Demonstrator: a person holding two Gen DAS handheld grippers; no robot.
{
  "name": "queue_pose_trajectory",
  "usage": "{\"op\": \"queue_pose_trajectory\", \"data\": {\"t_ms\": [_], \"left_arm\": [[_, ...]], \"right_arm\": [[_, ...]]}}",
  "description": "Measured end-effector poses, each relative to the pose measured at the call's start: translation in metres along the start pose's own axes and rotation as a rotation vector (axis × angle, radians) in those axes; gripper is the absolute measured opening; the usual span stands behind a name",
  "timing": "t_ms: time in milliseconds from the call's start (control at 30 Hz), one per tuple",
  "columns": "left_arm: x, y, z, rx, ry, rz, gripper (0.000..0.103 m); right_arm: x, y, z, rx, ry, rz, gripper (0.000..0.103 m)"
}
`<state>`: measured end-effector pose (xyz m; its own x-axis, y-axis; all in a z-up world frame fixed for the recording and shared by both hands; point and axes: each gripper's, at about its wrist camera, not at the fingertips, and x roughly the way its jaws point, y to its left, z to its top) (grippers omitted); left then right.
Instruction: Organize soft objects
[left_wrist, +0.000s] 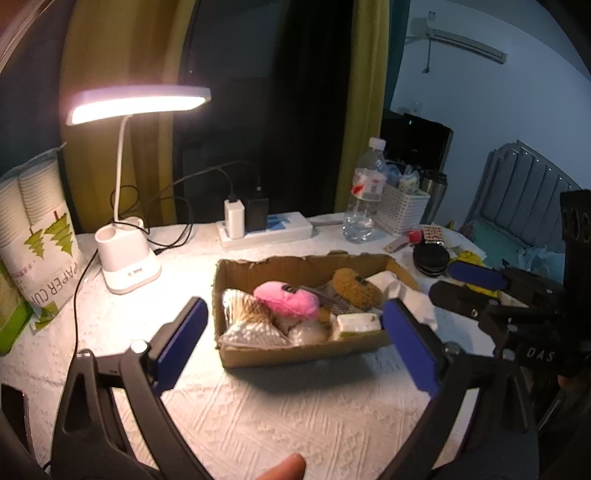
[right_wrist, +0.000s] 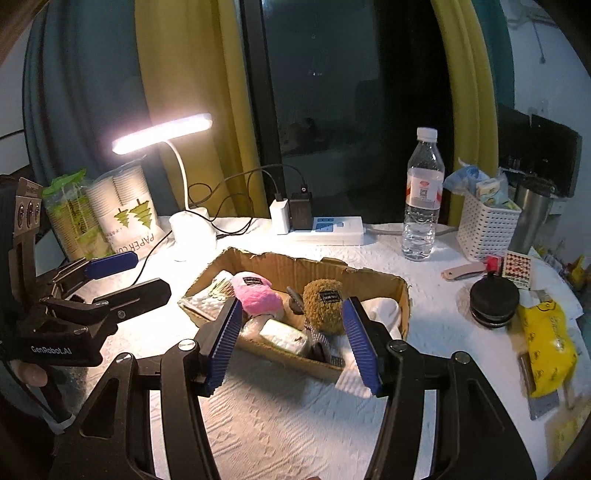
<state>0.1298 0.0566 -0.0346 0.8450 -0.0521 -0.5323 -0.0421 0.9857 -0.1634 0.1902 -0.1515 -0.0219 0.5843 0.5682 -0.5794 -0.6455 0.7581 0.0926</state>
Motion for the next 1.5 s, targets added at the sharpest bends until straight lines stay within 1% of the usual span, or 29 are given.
{"op": "queue_pose_trajectory", "data": {"t_ms": [233,300,567,600,633,700,767,967,1100,1200,1500], "left_arm": [[-0.031,-0.001,-0.008,-0.003,-0.030,0.012,0.097],[-0.040,-0.002,-0.010,-0.005,-0.038,0.020,0.099],[-0.076,-0.009,-0.015,0.009,-0.073,0.022,0.100],[-0.080,-0.010,-0.015,0.010,-0.077,0.023,0.100],[-0.084,-0.011,-0.014,0.014,-0.083,0.029,0.100],[-0.092,-0.015,-0.013,0.025,-0.092,0.063,0.100],[-0.098,-0.017,-0.011,0.029,-0.103,0.072,0.100],[-0.127,-0.025,-0.002,0.049,-0.180,0.088,0.100],[-0.141,-0.030,0.004,0.063,-0.217,0.104,0.100],[-0.148,-0.032,0.007,0.077,-0.235,0.124,0.101],[-0.162,-0.032,0.015,0.079,-0.267,0.134,0.102]], "right_arm": [[-0.029,0.012,-0.009,-0.011,-0.024,-0.020,0.060],[-0.038,0.016,-0.012,-0.014,-0.032,-0.028,0.060],[-0.072,0.027,-0.019,-0.018,-0.073,-0.073,0.060],[-0.076,0.029,-0.020,-0.017,-0.078,-0.083,0.064],[-0.079,0.029,-0.020,-0.017,-0.082,-0.088,0.071],[-0.091,0.032,-0.021,-0.015,-0.101,-0.102,0.073],[-0.101,0.035,-0.021,-0.015,-0.121,-0.118,0.074],[-0.134,0.041,-0.017,-0.013,-0.180,-0.161,0.075],[-0.150,0.042,-0.013,-0.008,-0.211,-0.189,0.075],[-0.159,0.042,-0.010,-0.006,-0.227,-0.206,0.075],[-0.175,0.042,-0.005,0.003,-0.256,-0.230,0.075]]}}
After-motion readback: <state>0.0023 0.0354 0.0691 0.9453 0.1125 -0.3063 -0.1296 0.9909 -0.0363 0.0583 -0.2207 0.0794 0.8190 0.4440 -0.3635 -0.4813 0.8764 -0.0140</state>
